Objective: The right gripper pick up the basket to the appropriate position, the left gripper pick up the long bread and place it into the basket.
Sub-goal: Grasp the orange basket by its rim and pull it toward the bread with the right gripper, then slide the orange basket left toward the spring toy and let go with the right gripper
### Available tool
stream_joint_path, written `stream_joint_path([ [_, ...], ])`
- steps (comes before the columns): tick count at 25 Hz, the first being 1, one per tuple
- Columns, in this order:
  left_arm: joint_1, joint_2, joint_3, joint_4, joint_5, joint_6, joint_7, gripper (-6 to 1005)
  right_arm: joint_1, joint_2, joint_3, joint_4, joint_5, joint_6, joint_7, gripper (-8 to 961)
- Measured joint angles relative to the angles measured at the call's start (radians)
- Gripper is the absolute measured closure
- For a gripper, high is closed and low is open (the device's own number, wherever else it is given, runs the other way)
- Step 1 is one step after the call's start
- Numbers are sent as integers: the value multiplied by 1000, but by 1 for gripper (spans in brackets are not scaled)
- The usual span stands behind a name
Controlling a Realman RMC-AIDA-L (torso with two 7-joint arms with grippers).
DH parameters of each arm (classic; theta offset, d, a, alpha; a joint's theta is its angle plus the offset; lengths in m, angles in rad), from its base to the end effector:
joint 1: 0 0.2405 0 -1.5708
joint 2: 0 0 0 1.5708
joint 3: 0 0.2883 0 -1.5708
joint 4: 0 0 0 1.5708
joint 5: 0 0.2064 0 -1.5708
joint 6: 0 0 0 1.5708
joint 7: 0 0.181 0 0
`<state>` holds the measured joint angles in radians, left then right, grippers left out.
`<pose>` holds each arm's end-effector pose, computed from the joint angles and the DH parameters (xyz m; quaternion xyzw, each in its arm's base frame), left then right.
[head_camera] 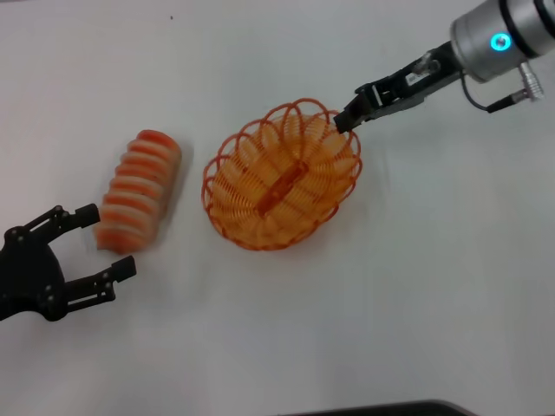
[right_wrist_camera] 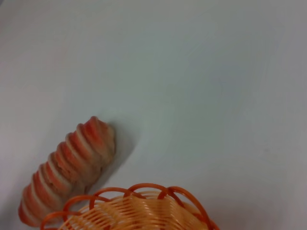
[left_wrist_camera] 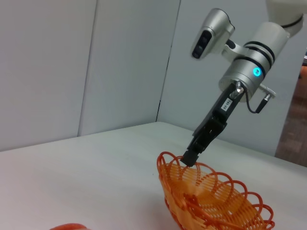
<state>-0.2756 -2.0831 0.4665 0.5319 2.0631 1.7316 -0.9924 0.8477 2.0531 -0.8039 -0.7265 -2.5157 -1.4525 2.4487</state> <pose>-0.3394 0.2502 -0.0451 -0.9170 -0.2049 -0.2902 0.1817 0.2336 0.4213 -0.0582 -0.8488 0.5200 -0.0031 0.0959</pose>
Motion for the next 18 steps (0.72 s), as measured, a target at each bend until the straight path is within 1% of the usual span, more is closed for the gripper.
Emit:
stream_joint_path([
  [5, -6, -1, -4, 2, -1, 0, 0, 78, -67, -25, 72, 4, 48, -40, 67, 910],
  [9, -10, -3, -5, 3, -1, -8, 2, 79, -118, -37, 113, 3, 57, -45, 148, 909],
  [12, -12, -4, -5, 4, -1, -12, 18, 79, -149, -36, 154, 7, 58, -42, 197, 909],
  [18, -16, -5, -6, 6, -2, -13, 25, 79, -188, -14, 205, 10, 63, -26, 273, 909],
])
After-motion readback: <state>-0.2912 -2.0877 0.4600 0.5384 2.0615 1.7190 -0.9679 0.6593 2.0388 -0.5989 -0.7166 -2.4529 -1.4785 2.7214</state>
